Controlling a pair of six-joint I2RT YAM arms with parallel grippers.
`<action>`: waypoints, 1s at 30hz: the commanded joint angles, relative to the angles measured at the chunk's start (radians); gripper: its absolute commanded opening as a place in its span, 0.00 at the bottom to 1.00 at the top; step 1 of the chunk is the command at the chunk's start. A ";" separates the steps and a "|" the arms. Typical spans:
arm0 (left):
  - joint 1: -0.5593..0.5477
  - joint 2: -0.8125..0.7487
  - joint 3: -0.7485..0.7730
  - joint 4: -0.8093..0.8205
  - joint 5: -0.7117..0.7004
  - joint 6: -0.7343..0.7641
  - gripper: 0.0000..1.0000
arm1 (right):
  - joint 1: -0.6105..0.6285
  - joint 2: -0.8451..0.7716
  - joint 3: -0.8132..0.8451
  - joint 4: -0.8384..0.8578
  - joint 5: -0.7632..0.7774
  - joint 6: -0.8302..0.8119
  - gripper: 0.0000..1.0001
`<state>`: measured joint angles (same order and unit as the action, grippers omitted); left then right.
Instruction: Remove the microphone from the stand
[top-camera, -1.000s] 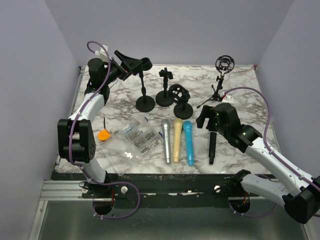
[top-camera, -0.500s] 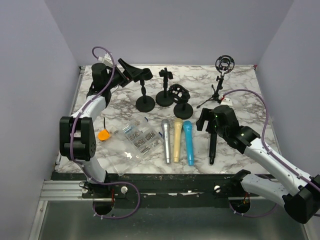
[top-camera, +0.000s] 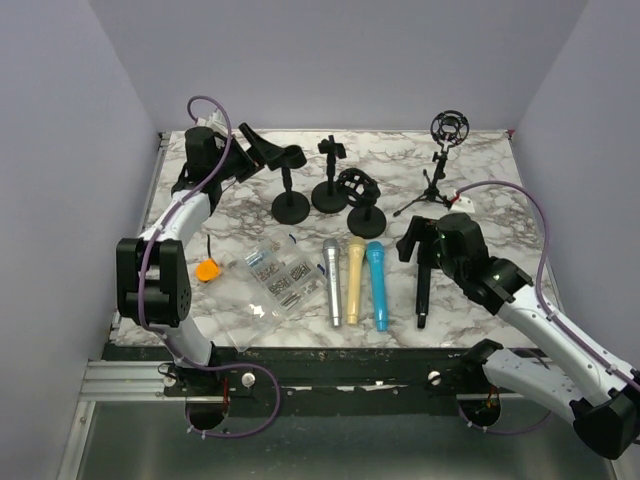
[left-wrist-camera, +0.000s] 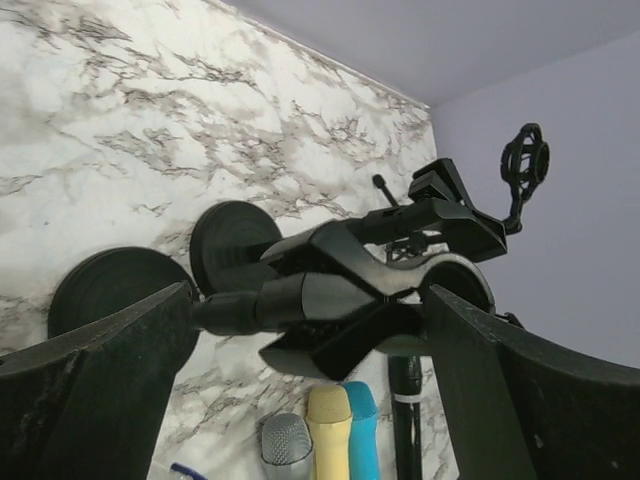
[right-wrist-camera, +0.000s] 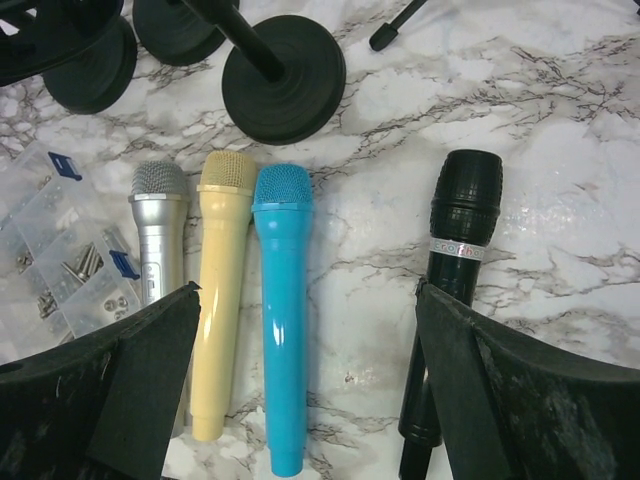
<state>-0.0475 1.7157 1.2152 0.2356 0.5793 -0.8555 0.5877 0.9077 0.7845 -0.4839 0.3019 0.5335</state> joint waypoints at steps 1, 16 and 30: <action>-0.001 -0.171 0.064 -0.230 -0.127 0.183 0.97 | -0.003 -0.039 0.045 -0.048 0.037 0.006 0.90; -0.008 -1.070 -0.365 -0.122 -0.239 0.434 0.99 | -0.002 -0.406 -0.067 0.097 0.058 0.060 1.00; -0.008 -1.778 -0.765 -0.122 -0.272 0.377 0.99 | -0.002 -0.695 -0.035 0.137 0.096 -0.033 1.00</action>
<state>-0.0547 0.0414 0.4831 0.1253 0.3489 -0.4641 0.5877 0.2623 0.7189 -0.3538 0.3584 0.5282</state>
